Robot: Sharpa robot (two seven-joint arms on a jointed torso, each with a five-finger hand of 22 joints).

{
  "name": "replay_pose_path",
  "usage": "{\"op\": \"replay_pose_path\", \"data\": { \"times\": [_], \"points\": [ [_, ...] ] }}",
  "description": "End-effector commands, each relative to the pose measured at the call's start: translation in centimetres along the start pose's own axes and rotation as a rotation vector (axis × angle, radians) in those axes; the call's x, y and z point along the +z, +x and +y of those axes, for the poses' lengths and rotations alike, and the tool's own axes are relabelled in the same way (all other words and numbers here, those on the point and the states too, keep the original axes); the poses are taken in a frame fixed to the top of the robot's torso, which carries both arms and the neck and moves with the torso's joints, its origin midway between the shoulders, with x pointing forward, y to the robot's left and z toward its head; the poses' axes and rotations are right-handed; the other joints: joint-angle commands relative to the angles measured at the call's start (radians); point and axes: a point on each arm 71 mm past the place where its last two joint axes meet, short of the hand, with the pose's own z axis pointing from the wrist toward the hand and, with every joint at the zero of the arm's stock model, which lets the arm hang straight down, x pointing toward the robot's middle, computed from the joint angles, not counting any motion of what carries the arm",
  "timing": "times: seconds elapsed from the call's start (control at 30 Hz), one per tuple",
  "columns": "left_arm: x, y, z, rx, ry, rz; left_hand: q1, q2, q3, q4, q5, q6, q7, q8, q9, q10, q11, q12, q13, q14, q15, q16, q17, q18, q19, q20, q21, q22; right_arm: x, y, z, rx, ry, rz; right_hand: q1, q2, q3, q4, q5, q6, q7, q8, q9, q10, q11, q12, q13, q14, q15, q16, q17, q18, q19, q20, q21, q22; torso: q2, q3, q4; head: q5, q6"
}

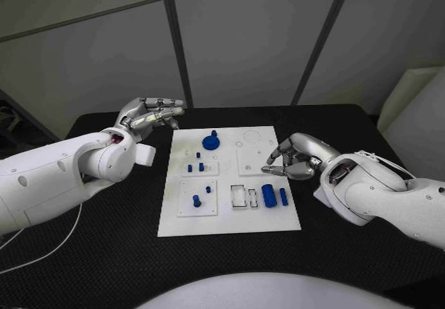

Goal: Assemble the parts on the task board

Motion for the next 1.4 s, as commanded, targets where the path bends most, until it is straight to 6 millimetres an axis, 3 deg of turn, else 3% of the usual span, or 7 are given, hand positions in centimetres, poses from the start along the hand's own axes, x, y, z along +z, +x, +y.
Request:
{"op": "replay_pose_path", "data": {
  "times": [0.03, 0.17, 0.43, 0.6, 0.93, 1.4],
  "points": [
    [0.0, 0.1, 0.0, -0.010, -0.001, 0.017, -0.010, 0.003, -0.003, -0.006, -0.007, -0.007, 0.001, -0.004, -0.002, -0.004, 0.001, -0.005, 0.001, 0.002, 0.008, -0.004, -0.001, -0.012, -0.007, 0.003, -0.006, -0.001, -0.4, 0.0, -0.4, -0.054, 0.094, 0.019, -0.005, 0.007, -0.024, 0.010, 0.009, -0.013, 0.001, 0.008, 0.049, -0.004, 0.001, 0.134, 0.148, 0.033, -0.004, 0.015, 0.024, -0.015, 0.104, 0.005, 0.003, 0.264, -0.002, 0.0026, -0.0029, -0.020, -0.001],
    [0.0, 0.1, 0.1, -0.010, -0.004, 0.018, -0.011, 0.003, -0.003, -0.005, -0.007, -0.007, 0.001, -0.004, -0.002, -0.004, 0.001, -0.005, 0.001, 0.002, 0.009, -0.004, -0.001, -0.012, -0.007, 0.003, -0.007, -0.001, -1.0, 0.2, -1.1, -0.100, 0.162, 0.008, 0.008, 0.005, -0.057, 0.012, 0.031, -0.037, 0.000, 0.019, 0.148, 0.017, 0.001, 0.325, 0.355, 0.038, -0.007, 0.038, 0.063, -0.015, 0.104, 0.007, 0.003, 0.264, -0.002, -0.0017, -0.0021, -0.029, -0.001],
    [-0.1, 0.1, 0.1, -0.010, -0.005, 0.018, -0.013, 0.004, -0.004, -0.004, -0.007, -0.008, 0.001, -0.005, -0.002, -0.005, 0.001, -0.005, 0.001, 0.002, 0.009, -0.005, -0.001, -0.012, -0.007, 0.003, -0.008, -0.002, -1.9, 2.6, -1.4, -0.119, 0.225, 0.074, -0.012, 0.003, -0.106, 0.012, 0.035, -0.056, 0.000, 0.017, 0.216, 0.015, 0.001, 0.368, 0.412, 0.041, -0.004, 0.054, 0.094, -0.015, 0.104, 0.006, 0.003, 0.264, 0.000, 0.0005, -0.0043, -0.025, -0.005],
    [-0.1, 0.1, 0.1, -0.010, -0.005, 0.019, -0.013, 0.004, -0.004, -0.004, -0.007, -0.008, 0.001, -0.005, -0.002, -0.005, 0.001, -0.005, 0.001, 0.002, 0.009, -0.005, -0.001, -0.012, -0.007, 0.003, -0.008, -0.002, -1.8, 3.2, -1.5, -0.141, 0.235, 0.095, -0.015, 0.005, -0.124, 0.012, 0.036, -0.065, 0.002, 0.014, 0.238, 0.010, 0.003, 0.367, 0.418, 0.040, -0.003, 0.055, 0.096, -0.015, 0.104, 0.007, 0.003, 0.264, -0.001, -0.0025, -0.0014, -0.025, -0.005],
    [-0.2, 0.1, 0.1, -0.010, -0.005, 0.019, -0.013, 0.004, -0.004, -0.004, -0.007, -0.008, 0.001, -0.005, -0.002, -0.005, 0.001, -0.005, 0.001, 0.002, 0.009, -0.005, -0.001, -0.012, -0.007, 0.003, -0.008, -0.002, -1.4, 4.3, -0.9, -0.166, 0.225, 0.128, -0.028, 0.008, -0.150, 0.013, 0.036, -0.072, 0.002, 0.010, 0.266, 0.005, 0.004, 0.365, 0.424, 0.039, -0.002, 0.053, 0.093, -0.015, 0.104, 0.009, 0.003, 0.264, 0.000, -0.0017, -0.0026, -0.020, -0.010],
    [-0.2, -0.1, 0.1, -0.009, -0.005, 0.018, -0.013, 0.004, -0.004, -0.004, -0.007, -0.008, 0.001, -0.005, -0.002, -0.005, 0.001, -0.005, 0.001, 0.002, 0.009, -0.005, -0.001, -0.012, -0.007, 0.003, -0.008, -0.002, -0.7, 6.1, -1.4, -0.187, 0.240, 0.182, -0.028, 0.010, -0.154, 0.013, 0.037, -0.070, 0.002, 0.011, 0.274, 0.008, 0.004, 0.373, 0.433, 0.039, -0.002, 0.054, 0.094, -0.015, 0.104, 0.009, 0.003, 0.264, 0.001, -0.0026, -0.0007, -0.013, -0.016]
  ]
}}
